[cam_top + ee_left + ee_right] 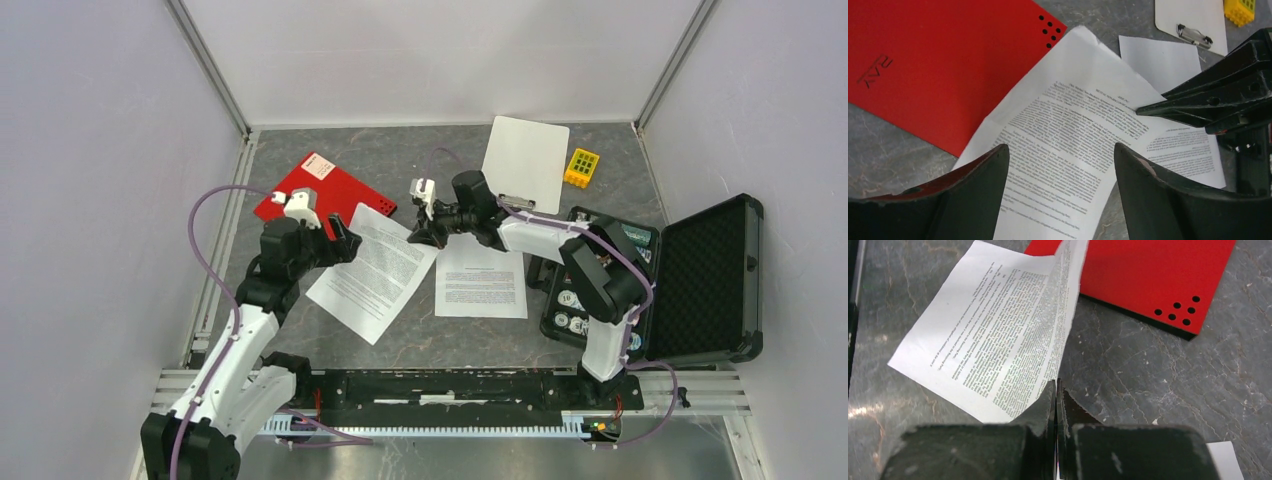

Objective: Put the files into the folder

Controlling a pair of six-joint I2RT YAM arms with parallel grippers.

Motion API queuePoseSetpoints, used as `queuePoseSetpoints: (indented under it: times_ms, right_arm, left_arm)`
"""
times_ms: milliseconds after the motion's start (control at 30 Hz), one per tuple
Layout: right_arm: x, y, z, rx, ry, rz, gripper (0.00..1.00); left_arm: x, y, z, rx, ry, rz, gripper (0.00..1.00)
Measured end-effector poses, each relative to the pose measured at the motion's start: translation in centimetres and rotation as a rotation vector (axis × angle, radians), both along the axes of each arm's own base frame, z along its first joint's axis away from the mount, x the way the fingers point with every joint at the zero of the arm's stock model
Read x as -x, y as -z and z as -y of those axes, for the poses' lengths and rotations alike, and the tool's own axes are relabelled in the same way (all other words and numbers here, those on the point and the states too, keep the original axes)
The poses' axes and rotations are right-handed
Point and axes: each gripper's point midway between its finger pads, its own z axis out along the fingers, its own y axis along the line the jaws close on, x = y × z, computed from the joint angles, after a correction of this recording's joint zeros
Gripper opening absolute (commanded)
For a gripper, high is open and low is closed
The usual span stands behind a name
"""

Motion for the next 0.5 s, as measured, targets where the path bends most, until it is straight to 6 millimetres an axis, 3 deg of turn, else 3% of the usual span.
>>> queuePoseSetpoints:
  times_ms: [233,500]
  right_arm:
    - [3.2,0.2,2.6,-0.021,-0.121,0.089,0.00]
    - [4.3,-2.1,4.8,-0.072,-0.280,0.232,0.00]
  left_arm:
    - [0.6,0.1,1.7,-0.105,0.228,0.060,0.87]
    - [1.7,-0.6,3.4,-0.172,0.438,0.159,0.86]
